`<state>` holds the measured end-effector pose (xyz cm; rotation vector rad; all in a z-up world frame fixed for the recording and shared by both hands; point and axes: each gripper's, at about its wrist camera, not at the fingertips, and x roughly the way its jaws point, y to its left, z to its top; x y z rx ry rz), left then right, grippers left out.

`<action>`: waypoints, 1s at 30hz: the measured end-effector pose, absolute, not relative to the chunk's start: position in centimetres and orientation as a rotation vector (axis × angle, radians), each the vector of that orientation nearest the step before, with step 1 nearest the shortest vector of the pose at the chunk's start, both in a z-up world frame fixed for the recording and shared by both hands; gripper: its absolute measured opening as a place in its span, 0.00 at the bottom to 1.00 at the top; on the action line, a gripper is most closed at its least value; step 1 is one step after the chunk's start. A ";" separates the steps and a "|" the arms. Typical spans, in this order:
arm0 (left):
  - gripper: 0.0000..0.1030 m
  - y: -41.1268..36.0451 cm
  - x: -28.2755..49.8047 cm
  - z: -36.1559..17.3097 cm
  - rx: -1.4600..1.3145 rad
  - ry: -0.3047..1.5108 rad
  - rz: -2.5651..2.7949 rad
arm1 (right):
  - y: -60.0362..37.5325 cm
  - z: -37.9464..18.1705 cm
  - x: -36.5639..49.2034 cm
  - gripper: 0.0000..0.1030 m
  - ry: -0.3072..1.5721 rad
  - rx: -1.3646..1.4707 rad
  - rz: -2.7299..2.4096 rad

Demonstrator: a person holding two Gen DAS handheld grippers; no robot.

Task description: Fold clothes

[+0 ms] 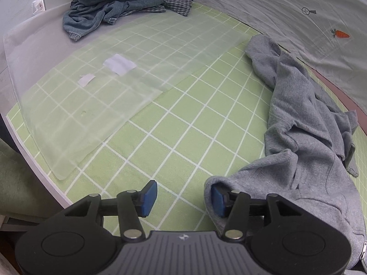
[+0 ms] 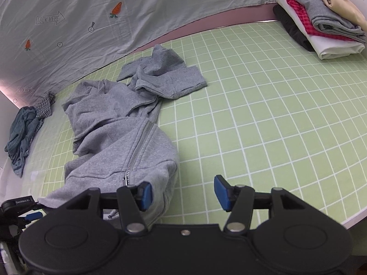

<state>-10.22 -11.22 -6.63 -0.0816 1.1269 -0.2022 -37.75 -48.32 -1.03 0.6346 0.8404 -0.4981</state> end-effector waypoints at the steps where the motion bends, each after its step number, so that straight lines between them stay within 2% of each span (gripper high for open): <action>1: 0.56 -11.3 -10.4 -6.6 -0.072 1.119 -0.205 | -48.4 -0.7 -38.0 0.54 0.829 0.654 -0.486; 5: 0.60 -11.4 -10.5 -6.4 -0.081 1.112 -0.226 | -48.7 0.5 -38.5 0.60 0.767 0.706 -0.468; 9: 0.61 -11.4 -10.8 -5.4 -0.098 1.097 -0.247 | -49.2 0.2 -38.1 0.60 0.782 0.679 -0.508; 13: 0.69 -10.7 -10.7 -3.8 -0.164 1.070 -0.295 | -49.2 -0.7 -37.9 0.60 0.811 0.654 -0.532; 16: 0.69 -10.2 -10.3 -2.6 -0.221 1.069 -0.339 | -49.2 -1.7 -37.7 0.60 0.827 0.679 -0.550; 23: 0.84 -9.6 -9.9 0.6 -0.385 0.975 -0.453 | -49.1 -2.5 -36.2 0.60 0.825 0.692 -0.549; 27: 0.85 -10.8 -9.1 1.5 -0.305 0.925 -0.445 | -49.3 -2.7 -35.4 0.60 0.817 0.697 -0.547; 30: 0.85 -11.4 -8.4 0.5 -0.263 0.953 -0.399 | -49.4 -2.9 -34.7 0.60 0.816 0.692 -0.560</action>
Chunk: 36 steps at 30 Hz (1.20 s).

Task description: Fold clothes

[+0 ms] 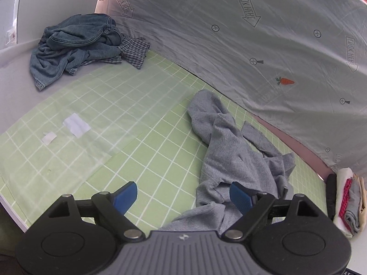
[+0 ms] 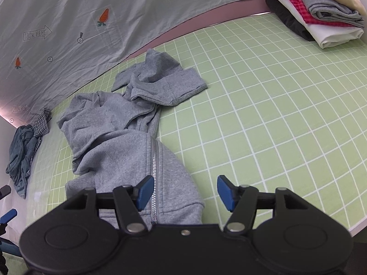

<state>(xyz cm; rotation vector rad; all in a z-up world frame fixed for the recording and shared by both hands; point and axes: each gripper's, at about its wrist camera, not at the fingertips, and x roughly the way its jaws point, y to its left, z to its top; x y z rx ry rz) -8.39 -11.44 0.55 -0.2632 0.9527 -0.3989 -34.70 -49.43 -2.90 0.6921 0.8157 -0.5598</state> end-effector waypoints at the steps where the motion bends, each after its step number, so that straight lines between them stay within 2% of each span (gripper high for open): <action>1: 0.85 -11.6 -8.2 0.1 -0.258 0.965 -0.383 | -49.5 -3.0 -34.4 0.61 0.817 0.685 -0.565; 13: 0.88 -17.3 -5.1 -1.9 -0.150 1.006 -0.359 | -53.4 -5.3 -29.8 0.64 0.817 0.673 -0.638; 27: 0.92 -30.0 3.2 -6.6 0.094 1.067 -0.363 | -61.2 -9.6 -18.9 0.65 0.833 0.577 -0.675; 35: 0.93 -33.0 5.7 -9.6 0.160 1.107 -0.358 | -61.9 -11.3 -15.6 0.52 0.850 0.493 -0.660; 36: 0.94 -33.0 5.8 -9.7 0.157 1.109 -0.358 | -61.6 -11.4 -15.4 0.44 0.850 0.467 -0.660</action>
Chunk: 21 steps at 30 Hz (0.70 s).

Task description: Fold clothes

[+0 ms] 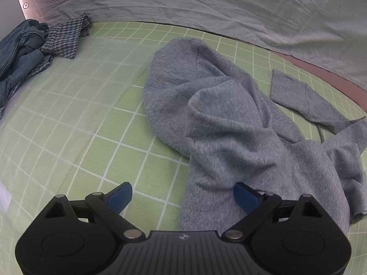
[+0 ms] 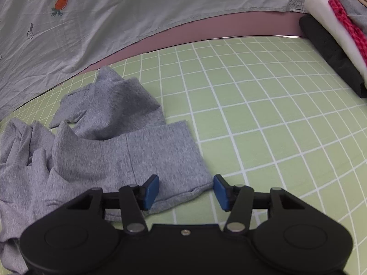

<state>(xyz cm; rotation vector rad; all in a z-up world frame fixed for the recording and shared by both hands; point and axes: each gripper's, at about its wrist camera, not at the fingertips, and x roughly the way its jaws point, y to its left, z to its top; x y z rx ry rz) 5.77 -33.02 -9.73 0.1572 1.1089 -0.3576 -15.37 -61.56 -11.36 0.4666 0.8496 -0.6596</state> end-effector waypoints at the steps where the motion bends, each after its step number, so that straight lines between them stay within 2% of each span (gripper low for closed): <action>1: 0.94 -32.9 5.7 -9.6 0.151 1.109 -0.358 | -61.2 -11.4 -15.2 0.36 0.852 0.436 -0.661; 2: 0.94 -32.6 5.6 -9.5 0.142 1.107 -0.359 | -60.9 -11.3 -15.1 0.20 0.851 0.413 -0.655; 3: 0.94 -32.4 5.5 -9.3 0.134 1.106 -0.360 | -60.7 -11.1 -15.2 0.12 0.845 0.411 -0.643; 14: 0.94 -25.5 0.8 -4.7 0.009 1.031 -0.352 | -53.6 -3.8 -18.2 0.12 0.641 0.402 -0.486; 21: 0.94 -21.1 -3.1 -4.1 0.017 1.045 -0.350 | -46.6 -4.3 -18.2 0.12 0.706 0.396 -0.324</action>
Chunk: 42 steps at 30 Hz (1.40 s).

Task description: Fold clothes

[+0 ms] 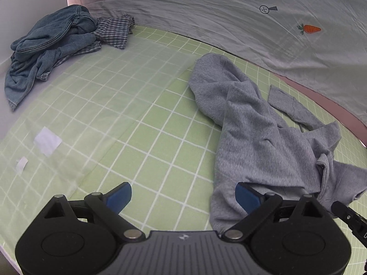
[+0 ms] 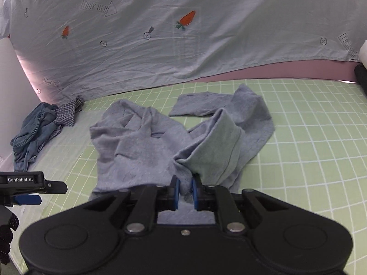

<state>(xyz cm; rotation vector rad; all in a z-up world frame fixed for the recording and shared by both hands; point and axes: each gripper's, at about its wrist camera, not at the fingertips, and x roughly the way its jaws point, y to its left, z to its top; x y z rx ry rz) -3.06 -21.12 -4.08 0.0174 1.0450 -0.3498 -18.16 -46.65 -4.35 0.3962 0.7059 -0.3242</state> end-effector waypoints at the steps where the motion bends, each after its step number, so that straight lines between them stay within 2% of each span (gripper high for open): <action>1: 0.94 -20.5 -3.5 -4.0 0.023 1.044 -0.348 | -45.9 -4.9 -18.3 0.12 0.724 0.415 -0.317; 4: 0.94 -19.1 -4.7 -3.9 0.028 1.048 -0.345 | -44.2 -6.0 -18.8 0.14 0.769 0.457 -0.318; 7: 0.94 -18.4 -5.6 -4.0 0.035 1.057 -0.351 | -43.5 -6.2 -20.4 0.28 0.773 0.515 -0.327; 8: 0.94 -18.3 -5.9 -4.0 0.039 1.057 -0.358 | -43.4 -6.0 -21.1 0.37 0.760 0.531 -0.336; 10: 0.94 -18.7 -6.5 -3.9 0.048 1.054 -0.375 | -43.2 -5.3 -22.3 0.43 0.728 0.538 -0.351; 15: 0.94 -21.3 -7.9 -3.7 0.084 1.039 -0.457 | -43.8 -3.9 -25.0 0.76 0.682 0.510 -0.479; 16: 0.94 -22.0 -8.1 -3.6 0.093 1.035 -0.474 | -44.0 -3.9 -25.5 0.80 0.683 0.497 -0.511; 18: 0.94 -23.4 -8.5 -3.4 0.109 1.027 -0.506 | -44.7 -4.0 -26.3 0.95 0.688 0.481 -0.570; 19: 0.94 -24.1 -8.6 -3.3 0.117 1.022 -0.521 | -45.1 -4.1 -26.7 0.98 0.691 0.475 -0.599; 32: 0.94 -33.0 -6.8 -2.1 0.201 0.945 -0.653 | -51.8 -5.6 -28.1 1.00 0.675 0.526 -0.795; 38: 0.91 -37.6 -4.7 -3.9 0.232 0.973 -0.771 | -54.9 -6.7 -26.5 1.00 0.695 0.543 -0.819; 39: 0.90 -38.1 -4.4 -4.4 0.235 0.992 -0.779 | -55.4 -6.9 -26.2 1.00 0.701 0.544 -0.826; 40: 0.84 -38.5 -4.1 -4.9 0.234 1.013 -0.784 | -55.9 -7.1 -26.0 1.00 0.707 0.542 -0.833; 41: 0.73 -38.9 -3.8 -5.5 0.233 1.035 -0.789 | -56.3 -7.3 -25.8 1.00 0.712 0.541 -0.841; 42: 0.67 -39.1 -3.6 -5.9 0.223 1.056 -0.794 | -56.7 -7.5 -25.6 1.00 0.721 0.540 -0.849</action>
